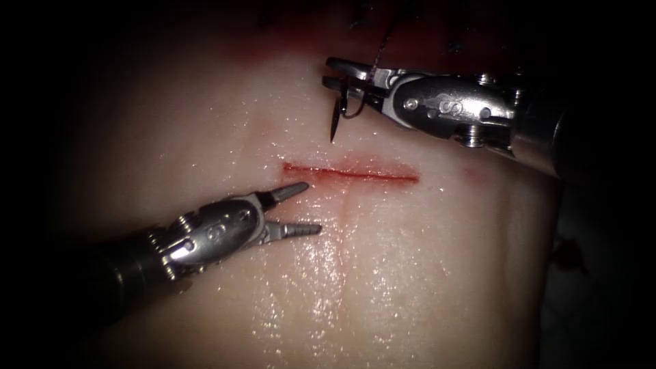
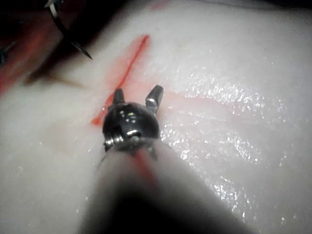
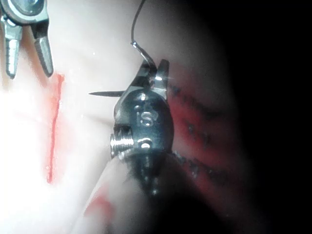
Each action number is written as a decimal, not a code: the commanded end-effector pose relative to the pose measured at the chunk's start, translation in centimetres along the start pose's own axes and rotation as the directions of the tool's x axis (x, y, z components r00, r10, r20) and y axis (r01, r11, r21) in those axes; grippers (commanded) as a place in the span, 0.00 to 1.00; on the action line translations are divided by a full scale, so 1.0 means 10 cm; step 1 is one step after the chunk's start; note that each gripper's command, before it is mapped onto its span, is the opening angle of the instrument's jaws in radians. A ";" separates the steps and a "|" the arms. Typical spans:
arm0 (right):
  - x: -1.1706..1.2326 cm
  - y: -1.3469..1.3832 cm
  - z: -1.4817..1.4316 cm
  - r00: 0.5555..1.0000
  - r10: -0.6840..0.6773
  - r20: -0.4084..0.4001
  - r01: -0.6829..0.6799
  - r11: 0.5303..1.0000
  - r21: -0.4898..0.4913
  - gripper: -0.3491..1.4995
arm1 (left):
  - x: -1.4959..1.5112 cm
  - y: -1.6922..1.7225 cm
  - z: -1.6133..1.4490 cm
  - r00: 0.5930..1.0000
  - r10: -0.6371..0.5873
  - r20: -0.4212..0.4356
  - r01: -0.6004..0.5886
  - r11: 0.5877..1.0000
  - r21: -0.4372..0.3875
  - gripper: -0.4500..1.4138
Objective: Wound Closure
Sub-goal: Insert needle into skin above incision
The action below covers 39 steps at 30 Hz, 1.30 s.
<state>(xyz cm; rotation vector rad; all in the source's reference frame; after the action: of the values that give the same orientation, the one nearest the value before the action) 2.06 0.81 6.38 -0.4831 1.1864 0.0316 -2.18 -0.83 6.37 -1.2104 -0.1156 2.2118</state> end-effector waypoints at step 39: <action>-0.064 -0.053 0.035 0.990 -0.141 -0.029 0.141 0.990 0.002 0.00 | -0.040 0.017 0.022 0.970 0.001 0.243 0.017 0.997 -0.071 0.41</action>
<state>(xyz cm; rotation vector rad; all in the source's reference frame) 2.20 0.58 7.18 -0.5639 1.1756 -0.1016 -2.21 -1.16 6.67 -0.9654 -0.3027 2.3600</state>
